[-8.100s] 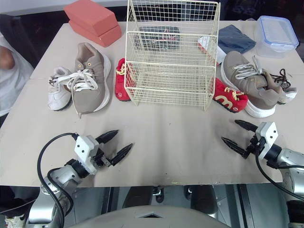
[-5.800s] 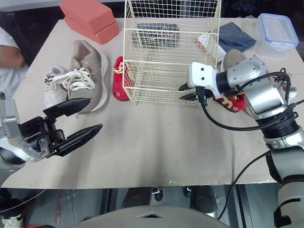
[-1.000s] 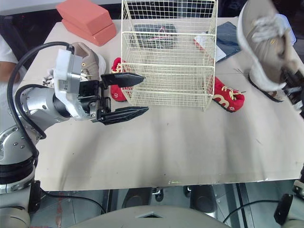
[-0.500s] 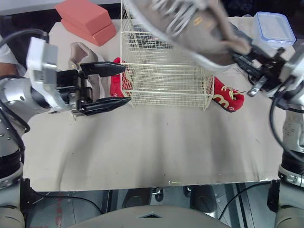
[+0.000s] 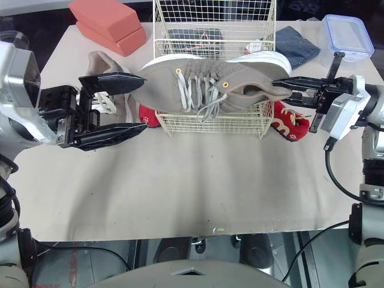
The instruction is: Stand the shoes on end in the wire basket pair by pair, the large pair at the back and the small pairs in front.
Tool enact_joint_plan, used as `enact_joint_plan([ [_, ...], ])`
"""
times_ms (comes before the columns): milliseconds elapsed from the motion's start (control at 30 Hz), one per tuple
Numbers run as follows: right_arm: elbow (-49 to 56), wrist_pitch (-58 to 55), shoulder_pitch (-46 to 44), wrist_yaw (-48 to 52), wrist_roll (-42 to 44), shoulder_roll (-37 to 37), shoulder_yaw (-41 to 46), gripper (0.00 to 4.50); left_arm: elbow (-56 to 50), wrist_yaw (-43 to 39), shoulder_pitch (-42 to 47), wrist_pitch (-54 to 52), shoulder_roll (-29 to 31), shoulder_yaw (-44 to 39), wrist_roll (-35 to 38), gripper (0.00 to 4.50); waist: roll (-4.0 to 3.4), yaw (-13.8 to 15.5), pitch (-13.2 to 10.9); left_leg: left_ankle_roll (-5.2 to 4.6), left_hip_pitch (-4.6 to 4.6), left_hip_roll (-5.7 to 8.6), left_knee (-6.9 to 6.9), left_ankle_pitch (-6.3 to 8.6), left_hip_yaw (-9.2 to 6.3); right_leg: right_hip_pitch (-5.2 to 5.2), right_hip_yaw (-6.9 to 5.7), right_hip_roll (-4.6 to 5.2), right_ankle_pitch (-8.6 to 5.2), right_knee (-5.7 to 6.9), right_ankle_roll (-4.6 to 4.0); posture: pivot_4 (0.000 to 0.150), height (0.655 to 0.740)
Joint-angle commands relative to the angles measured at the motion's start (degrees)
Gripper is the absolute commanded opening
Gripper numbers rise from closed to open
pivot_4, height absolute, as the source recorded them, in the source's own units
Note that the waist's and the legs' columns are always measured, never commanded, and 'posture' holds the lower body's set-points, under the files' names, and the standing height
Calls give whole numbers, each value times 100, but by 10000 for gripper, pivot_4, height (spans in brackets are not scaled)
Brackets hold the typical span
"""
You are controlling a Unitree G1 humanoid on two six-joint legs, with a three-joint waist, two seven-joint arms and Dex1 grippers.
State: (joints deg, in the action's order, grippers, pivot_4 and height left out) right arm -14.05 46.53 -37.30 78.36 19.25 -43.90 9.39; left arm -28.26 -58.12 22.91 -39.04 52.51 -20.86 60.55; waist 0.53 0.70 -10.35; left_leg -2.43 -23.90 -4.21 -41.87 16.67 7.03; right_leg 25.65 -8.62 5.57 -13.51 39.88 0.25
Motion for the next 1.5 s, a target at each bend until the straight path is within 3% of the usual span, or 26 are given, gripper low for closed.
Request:
enact_joint_plan([
  [33, 376, 983, 75, -194, 9, -198, 28, 559, 60, -31, 145, 102, 127, -198, 28, 45000, 1, 6, 0, 0, 0, 0, -1, 0, 0, -1, -1, 1, 0, 0, -1, 1500, 6860],
  [467, 1007, 2157, 43, -929, 142, -650, -591, 559, 830, -765, 755, 559, 140, 335, -708, 45000, 0, -74, -1, 2, 4, -3, -7, 0, 10, 2, 6, -4, 0, 6, 0, 1500, 6860],
  [867, 889, 2452, 73, -1488, 258, -1037, -797, 559, 1025, -1029, 953, 619, 32, 391, -673, 45000, 2, -95, -2, 2, 2, -3, -14, 0, 7, 1, 5, 0, 2, 8, -3, 1500, 6860],
  [1200, 1470, 2571, -69, -1887, -577, -714, -1515, 559, 774, -1111, 877, 228, 114, 1238, -1038, 45000, 2, -116, -2, 2, 2, -4, -16, 0, 7, 1, 6, -1, 0, 12, 1, 1500, 6860],
  [1500, 1650, 2582, -315, -2341, -1209, -378, -1779, 559, 691, -958, 1480, -320, -183, 2101, -1174, 45000, 4, -40, -3, 1, -2, -2, -25, 0, 5, 1, 5, -2, 0, 14, 1, 1500, 6860],
])
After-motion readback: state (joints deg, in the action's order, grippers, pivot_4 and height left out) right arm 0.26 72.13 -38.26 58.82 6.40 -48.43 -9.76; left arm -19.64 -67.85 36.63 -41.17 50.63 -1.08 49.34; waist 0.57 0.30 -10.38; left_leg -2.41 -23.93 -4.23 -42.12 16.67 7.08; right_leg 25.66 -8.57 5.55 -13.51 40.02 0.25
